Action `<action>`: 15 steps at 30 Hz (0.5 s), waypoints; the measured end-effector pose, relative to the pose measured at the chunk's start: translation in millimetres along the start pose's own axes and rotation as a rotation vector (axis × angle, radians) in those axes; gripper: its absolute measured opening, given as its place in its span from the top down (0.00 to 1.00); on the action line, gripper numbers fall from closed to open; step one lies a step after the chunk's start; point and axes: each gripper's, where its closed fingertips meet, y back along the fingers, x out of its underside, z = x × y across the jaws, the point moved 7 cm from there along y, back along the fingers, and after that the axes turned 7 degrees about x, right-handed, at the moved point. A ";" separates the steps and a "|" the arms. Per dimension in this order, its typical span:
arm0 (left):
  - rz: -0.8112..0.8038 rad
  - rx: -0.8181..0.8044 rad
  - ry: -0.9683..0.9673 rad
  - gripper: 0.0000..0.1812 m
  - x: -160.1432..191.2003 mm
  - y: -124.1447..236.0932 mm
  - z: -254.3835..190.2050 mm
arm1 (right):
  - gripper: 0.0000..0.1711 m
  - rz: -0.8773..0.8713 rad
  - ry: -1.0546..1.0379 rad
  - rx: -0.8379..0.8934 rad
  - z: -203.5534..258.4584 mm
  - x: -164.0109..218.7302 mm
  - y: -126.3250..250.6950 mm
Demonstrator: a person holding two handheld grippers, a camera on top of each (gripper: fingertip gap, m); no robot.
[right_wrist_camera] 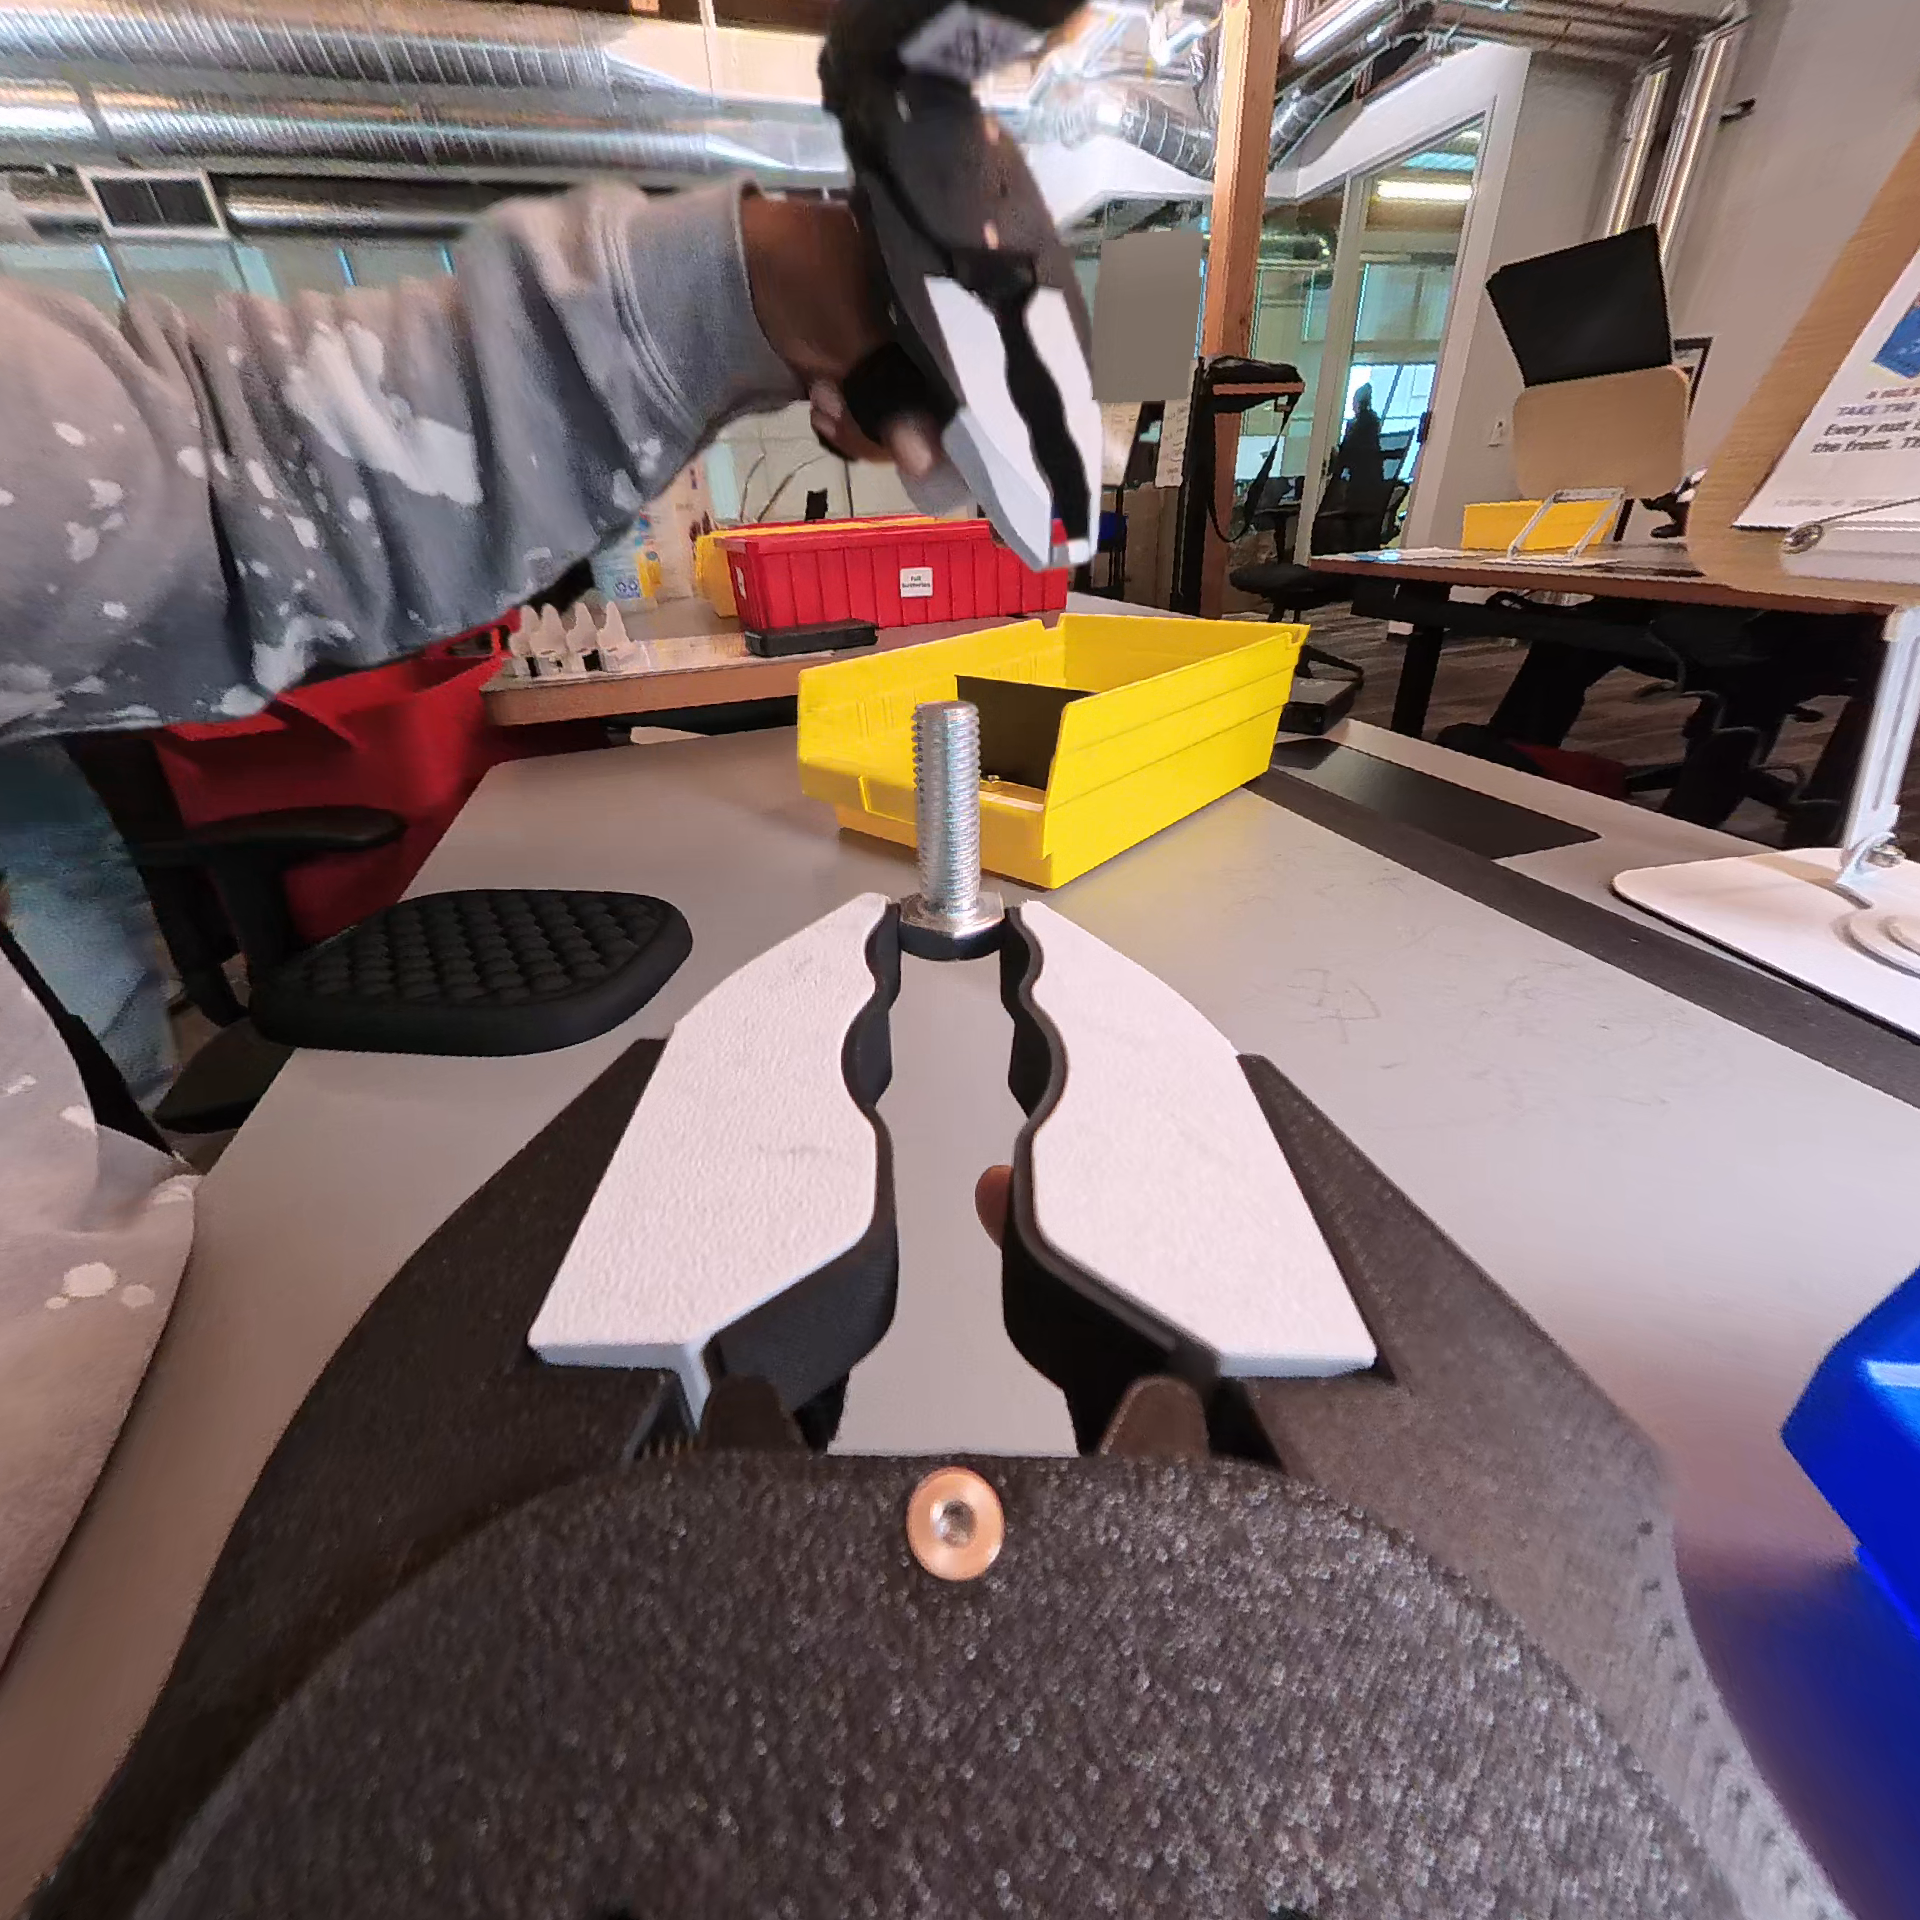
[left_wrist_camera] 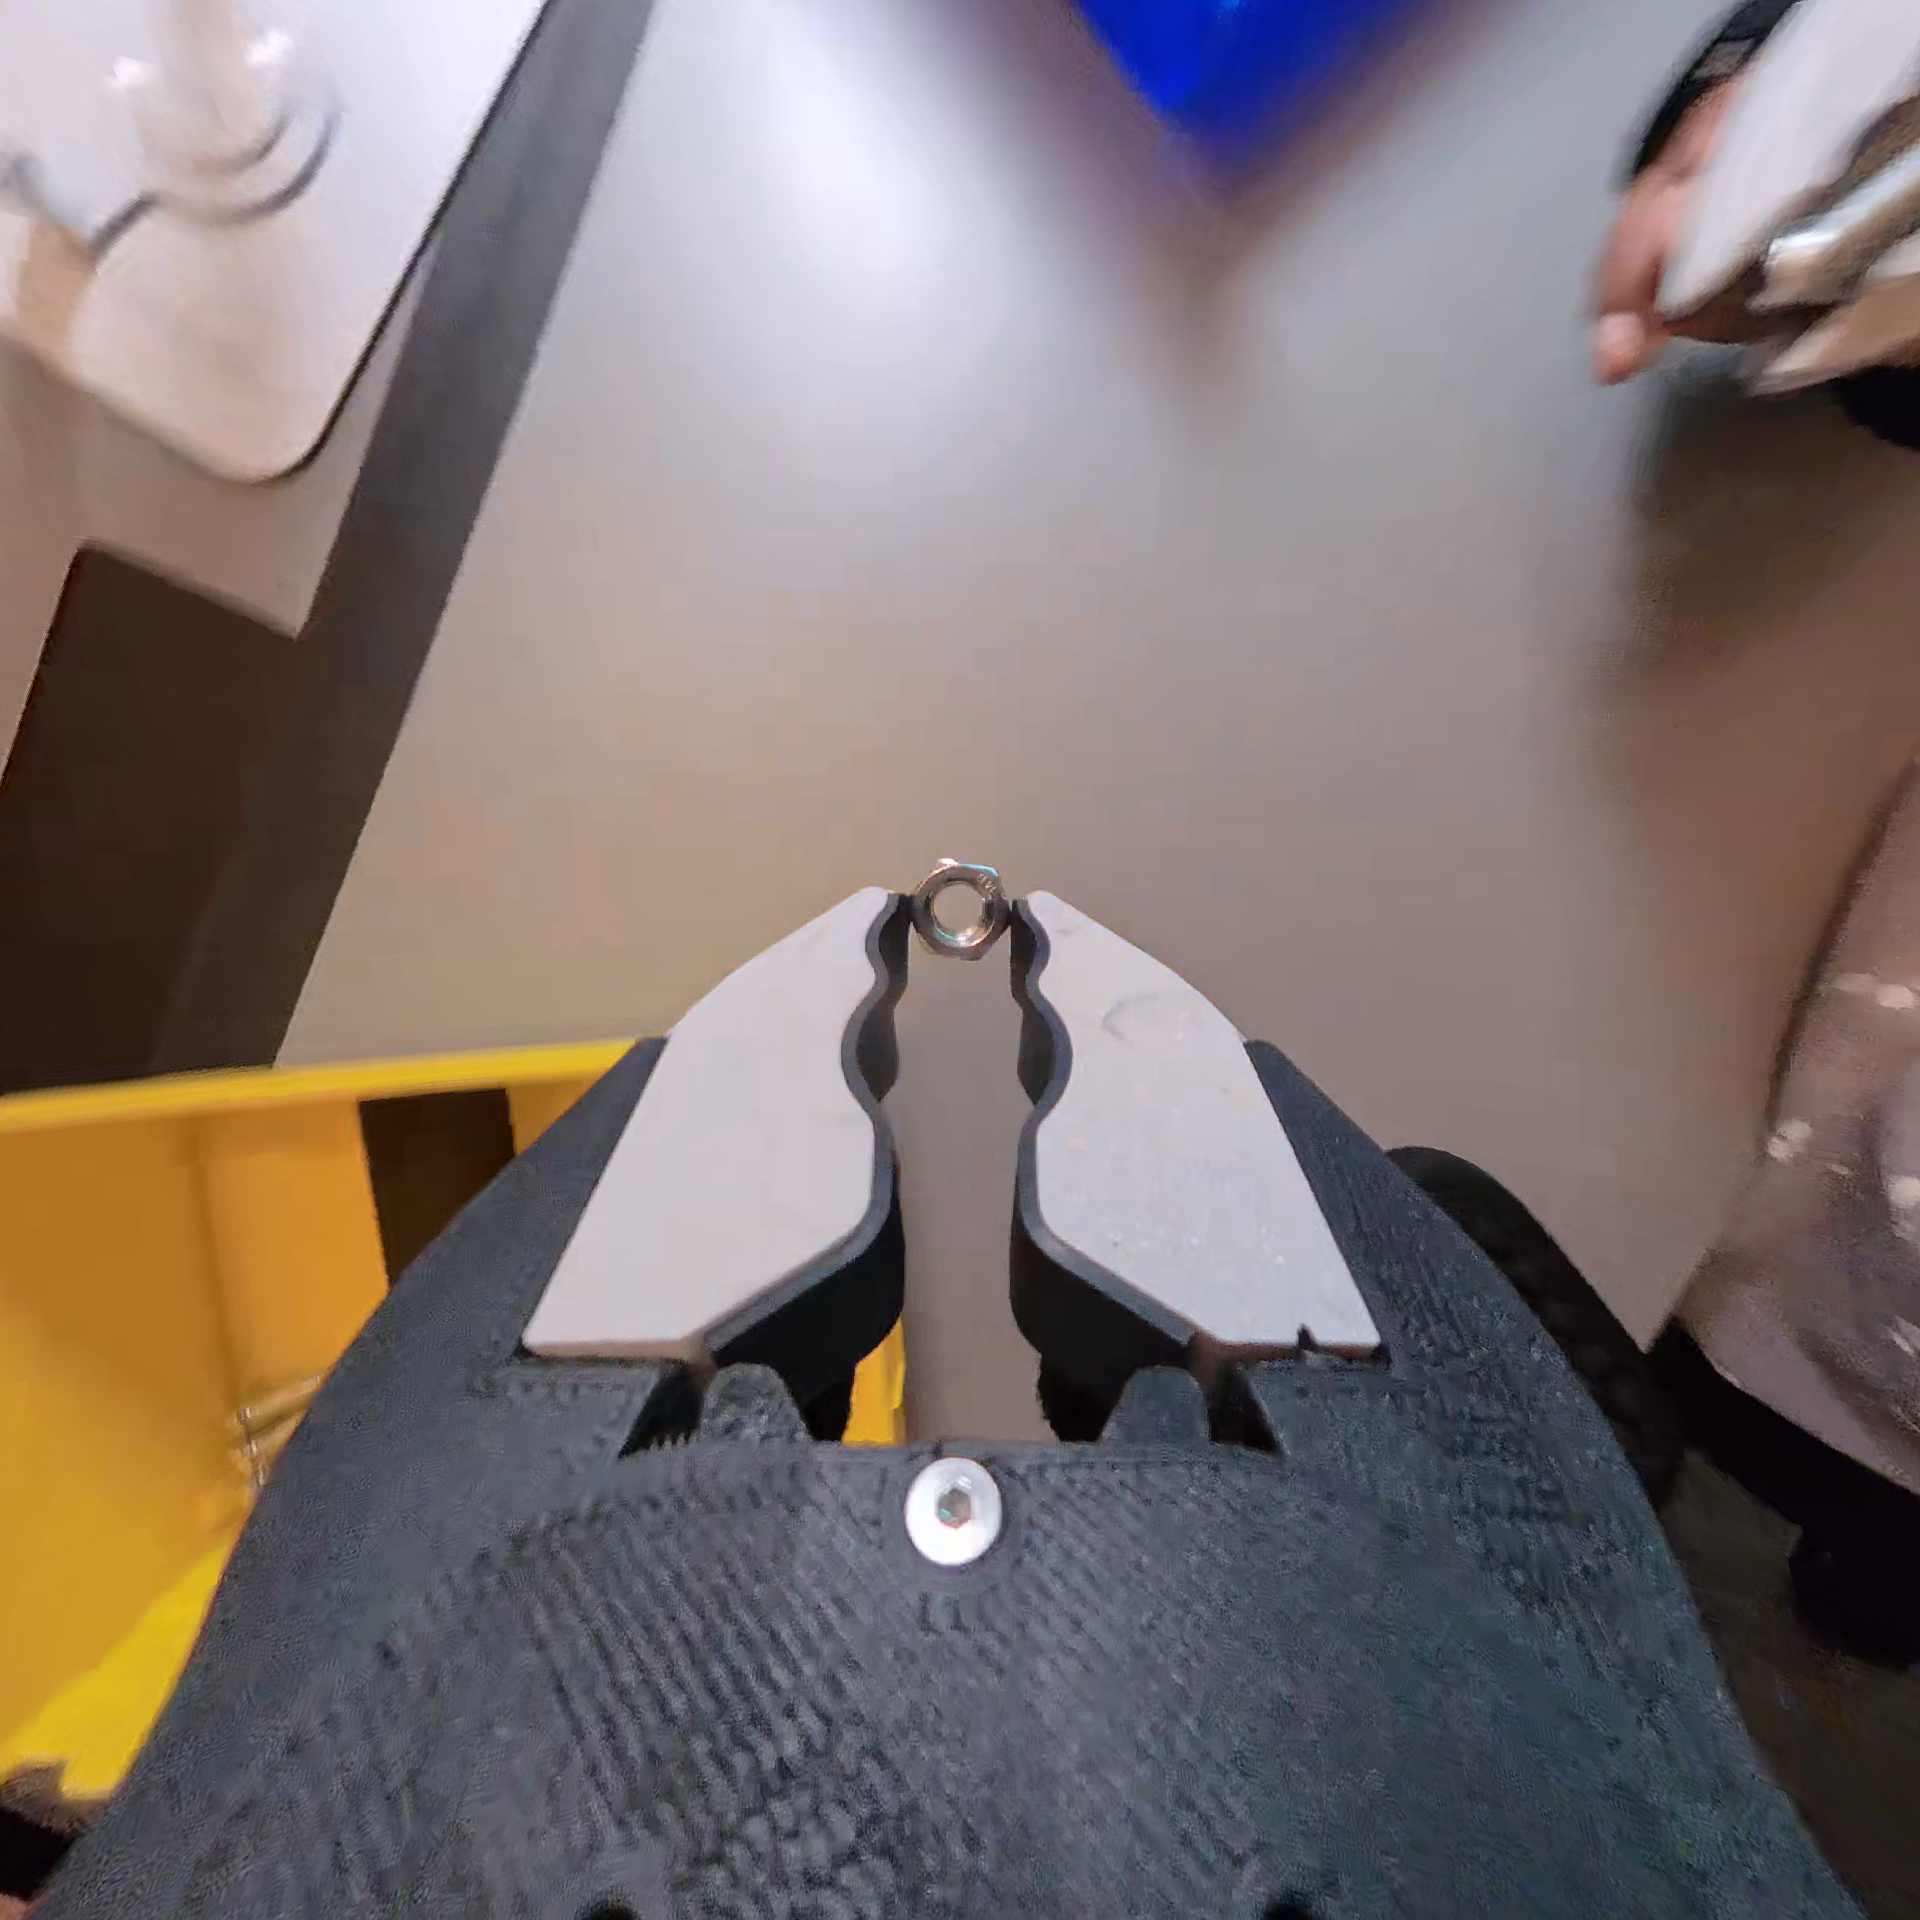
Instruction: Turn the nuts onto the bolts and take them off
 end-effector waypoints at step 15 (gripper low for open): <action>0.075 0.301 -0.405 0.89 -108.8 -67.2 -137.0 | 0.89 0.031 0.080 0.053 5.6 -0.9 -2.7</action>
